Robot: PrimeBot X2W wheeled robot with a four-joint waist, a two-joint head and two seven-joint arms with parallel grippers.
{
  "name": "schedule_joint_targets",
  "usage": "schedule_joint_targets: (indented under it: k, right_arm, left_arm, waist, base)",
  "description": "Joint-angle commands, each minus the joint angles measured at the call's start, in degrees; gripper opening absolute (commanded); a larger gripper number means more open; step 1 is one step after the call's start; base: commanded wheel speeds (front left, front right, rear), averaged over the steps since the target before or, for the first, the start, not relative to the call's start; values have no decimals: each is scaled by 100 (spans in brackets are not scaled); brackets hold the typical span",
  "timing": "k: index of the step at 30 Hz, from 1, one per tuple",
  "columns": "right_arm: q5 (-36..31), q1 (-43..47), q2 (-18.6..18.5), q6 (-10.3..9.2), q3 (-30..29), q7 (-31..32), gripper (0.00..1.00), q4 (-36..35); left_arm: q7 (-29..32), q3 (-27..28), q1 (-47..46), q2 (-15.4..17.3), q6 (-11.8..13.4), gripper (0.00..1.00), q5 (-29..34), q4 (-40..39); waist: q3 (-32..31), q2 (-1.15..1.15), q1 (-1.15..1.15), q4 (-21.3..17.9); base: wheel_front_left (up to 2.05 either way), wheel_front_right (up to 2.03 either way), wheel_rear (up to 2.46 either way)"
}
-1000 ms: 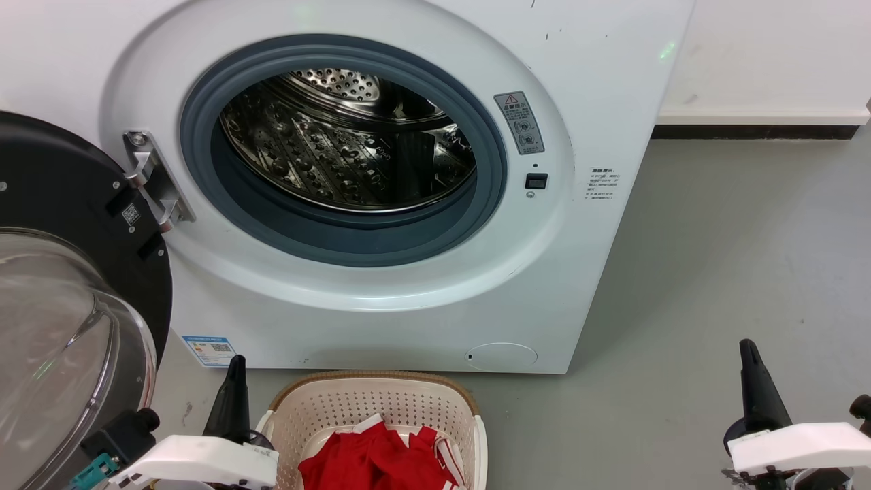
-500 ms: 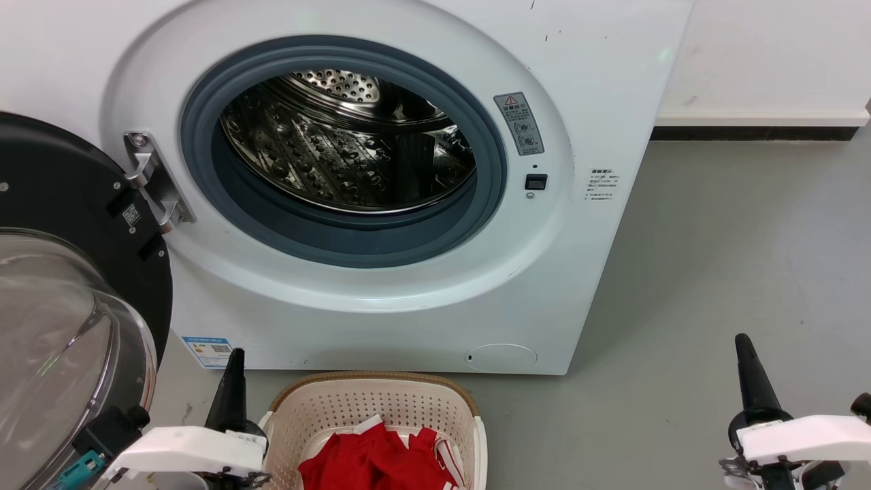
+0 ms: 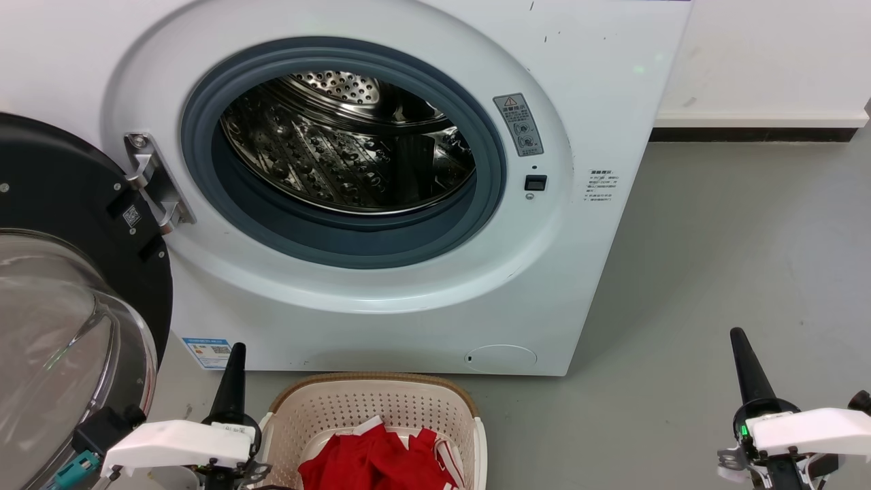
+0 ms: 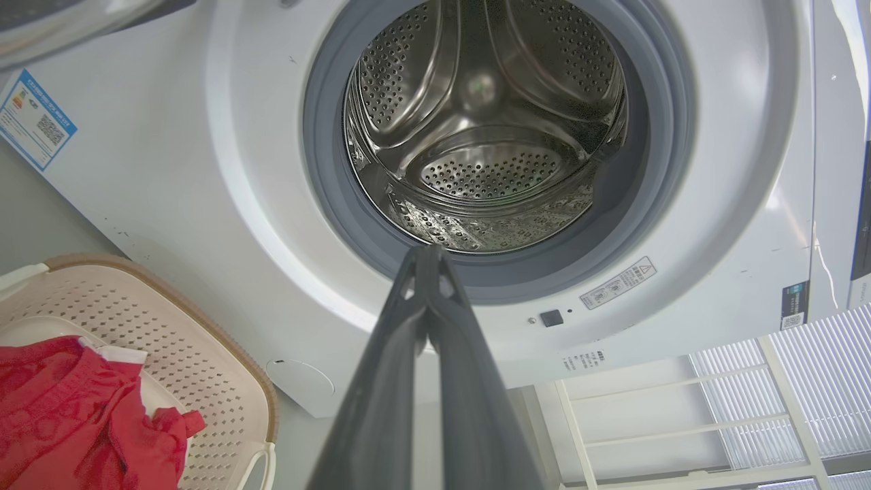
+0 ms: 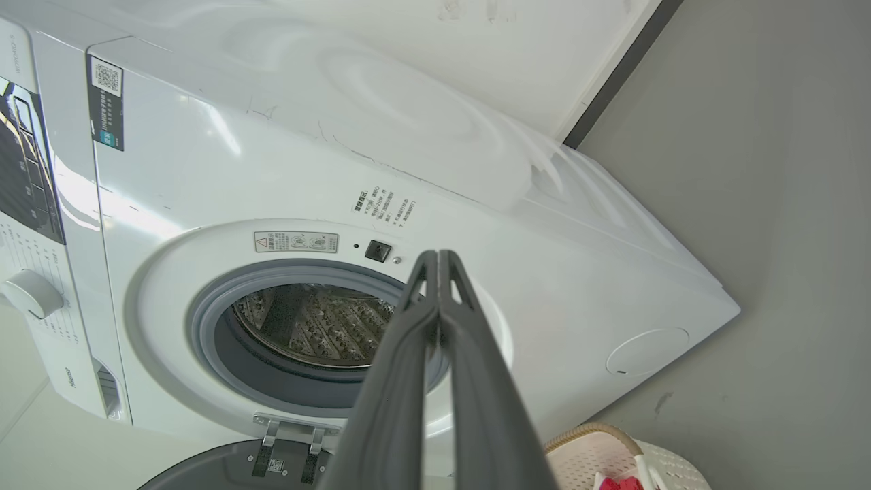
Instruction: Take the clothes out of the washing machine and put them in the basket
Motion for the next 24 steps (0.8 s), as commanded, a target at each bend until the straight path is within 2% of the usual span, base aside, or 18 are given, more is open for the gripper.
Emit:
schedule_joint_targets:
  k: [1,24]
  right_arm:
    - [173,-140,-38,1,5,35,0,-13]
    - [1353,-291,-43,1,11,331,0,86]
  left_arm:
    - [44,37,-119,2,-35,0,-182,-18]
    - [339,118,-267,-15,-95,0,-1419,118]
  waist:
    - [-2,0,0,0]
    - [-27,0,0,-4]
  base:
    - [0,0,0]
    - [0,0,0]
